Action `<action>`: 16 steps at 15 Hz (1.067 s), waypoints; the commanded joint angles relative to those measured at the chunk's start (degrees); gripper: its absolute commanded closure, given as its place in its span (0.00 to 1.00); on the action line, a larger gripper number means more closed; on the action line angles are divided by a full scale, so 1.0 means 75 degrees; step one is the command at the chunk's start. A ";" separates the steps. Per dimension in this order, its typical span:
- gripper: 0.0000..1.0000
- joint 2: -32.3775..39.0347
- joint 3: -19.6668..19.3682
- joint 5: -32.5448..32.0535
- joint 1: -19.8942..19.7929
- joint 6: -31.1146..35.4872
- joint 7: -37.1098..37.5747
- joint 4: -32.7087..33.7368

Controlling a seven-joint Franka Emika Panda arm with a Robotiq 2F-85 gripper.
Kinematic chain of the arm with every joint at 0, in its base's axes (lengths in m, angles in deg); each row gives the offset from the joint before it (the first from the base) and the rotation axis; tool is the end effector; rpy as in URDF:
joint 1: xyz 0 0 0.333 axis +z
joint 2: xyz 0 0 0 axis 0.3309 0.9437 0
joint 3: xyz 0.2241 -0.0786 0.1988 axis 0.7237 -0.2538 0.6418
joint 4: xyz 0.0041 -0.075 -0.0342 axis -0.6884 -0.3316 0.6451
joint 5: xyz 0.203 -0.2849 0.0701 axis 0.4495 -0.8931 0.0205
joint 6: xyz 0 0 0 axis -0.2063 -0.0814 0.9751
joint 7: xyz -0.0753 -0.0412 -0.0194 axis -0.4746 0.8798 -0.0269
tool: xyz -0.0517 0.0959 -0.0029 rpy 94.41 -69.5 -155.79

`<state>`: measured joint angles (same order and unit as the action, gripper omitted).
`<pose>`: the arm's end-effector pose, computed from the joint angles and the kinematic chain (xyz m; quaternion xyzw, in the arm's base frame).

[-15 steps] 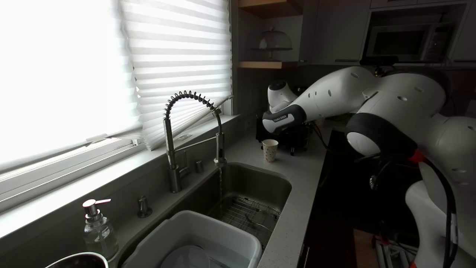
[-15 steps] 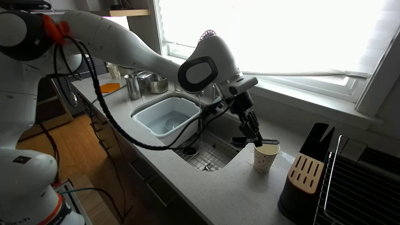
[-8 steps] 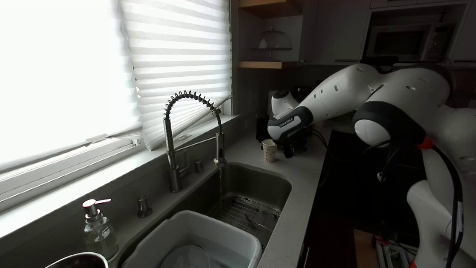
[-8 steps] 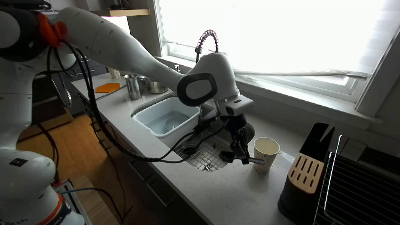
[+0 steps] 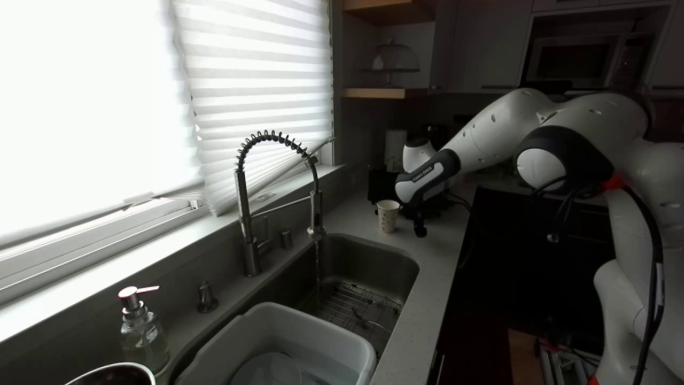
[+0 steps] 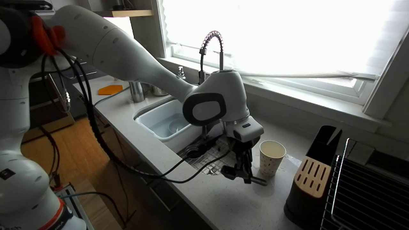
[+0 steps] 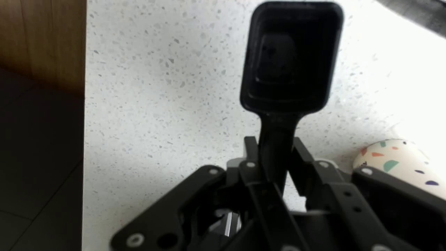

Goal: Pick up the black scoop and use it to move one scoop of water from the tap into the styrofoam cup

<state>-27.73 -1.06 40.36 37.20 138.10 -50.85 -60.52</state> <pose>0.4618 -0.3471 0.3762 0.8053 -0.5664 0.0929 0.1486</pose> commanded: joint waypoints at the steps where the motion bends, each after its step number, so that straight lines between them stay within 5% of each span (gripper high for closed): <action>1: 0.94 -0.0467 0.0995 -0.0178 -0.1053 0.0374 0.0007 -0.0269; 6: 0.94 -0.0330 0.2096 -0.0124 -0.2135 0.0844 0.0062 -0.0253; 14: 0.94 -0.0318 0.2993 -0.0212 -0.2967 0.1174 0.0142 -0.0336; 15: 0.51 -0.0304 0.3034 -0.0247 -0.3021 0.1183 0.0172 -0.0329; 16: 0.49 -0.0334 0.3075 -0.0260 -0.3064 0.1143 0.0204 -0.0320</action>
<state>-28.80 19.91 40.21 16.48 145.68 -50.84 -61.72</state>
